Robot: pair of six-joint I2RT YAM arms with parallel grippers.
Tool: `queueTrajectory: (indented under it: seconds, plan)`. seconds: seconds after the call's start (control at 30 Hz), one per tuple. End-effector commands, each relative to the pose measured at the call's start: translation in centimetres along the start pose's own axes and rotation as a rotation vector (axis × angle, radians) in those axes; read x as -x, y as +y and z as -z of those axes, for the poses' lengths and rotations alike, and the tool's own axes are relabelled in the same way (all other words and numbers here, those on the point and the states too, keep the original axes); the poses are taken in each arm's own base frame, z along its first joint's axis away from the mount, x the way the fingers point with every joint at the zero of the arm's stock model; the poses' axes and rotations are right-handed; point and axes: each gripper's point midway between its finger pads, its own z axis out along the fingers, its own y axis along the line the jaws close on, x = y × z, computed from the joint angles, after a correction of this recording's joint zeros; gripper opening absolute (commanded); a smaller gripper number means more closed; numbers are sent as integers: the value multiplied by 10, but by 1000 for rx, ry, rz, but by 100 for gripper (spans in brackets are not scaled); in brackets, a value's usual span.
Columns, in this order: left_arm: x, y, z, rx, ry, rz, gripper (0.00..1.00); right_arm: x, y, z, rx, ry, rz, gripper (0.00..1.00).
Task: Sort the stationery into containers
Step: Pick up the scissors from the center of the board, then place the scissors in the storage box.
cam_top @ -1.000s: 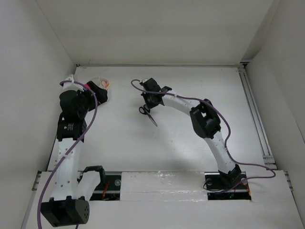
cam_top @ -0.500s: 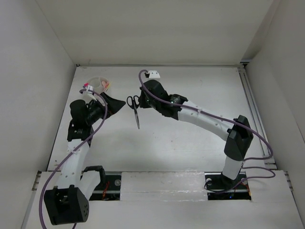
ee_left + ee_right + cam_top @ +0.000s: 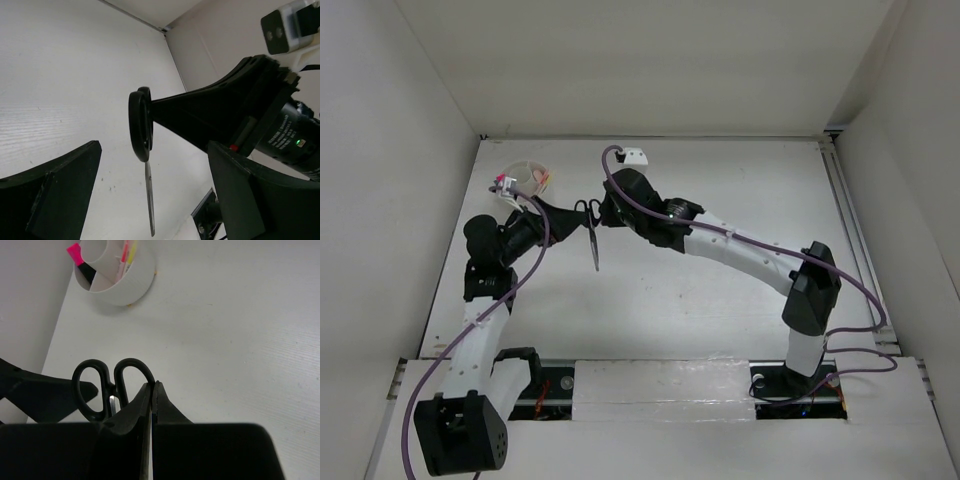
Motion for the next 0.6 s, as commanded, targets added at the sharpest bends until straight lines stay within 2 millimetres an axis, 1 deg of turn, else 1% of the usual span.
queueTrajectory:
  seconds: [0.0,0.07,0.1,0.17,0.2,0.23,0.27,0.3,0.37,0.4,0.5,0.57]
  plan:
    - [0,-14,3,-71,2,-44,82,30,22,9,54,-76,-36,0]
    - [-1,-12,2,-66,6,-38,76,32,29,13,97,-72,-32,0]
    - [-1,-12,2,-66,6,-38,74,38,32,17,109,-87,-39,0]
    - [-2,-10,0,-61,10,-31,68,34,37,19,124,-78,-26,0]
    - [1,-12,0,-66,6,-38,65,32,40,20,144,-64,-12,0]
    - [1,-12,0,-66,6,-38,62,33,42,20,150,-70,-15,0]
    - [1,-12,0,-66,6,-38,61,32,47,21,182,-60,1,0]
    - [5,-16,0,-72,0,-46,57,29,49,20,198,-55,13,0]
    - [5,-14,-1,-64,7,-45,54,27,51,21,213,-45,24,0]
    - [3,-15,-1,-71,15,-45,53,30,57,27,231,-57,33,0]
    - [4,-16,-2,-76,24,-43,47,32,58,27,236,-65,39,0]
    - [2,-15,-3,-78,36,-37,42,36,62,31,256,-76,46,0]
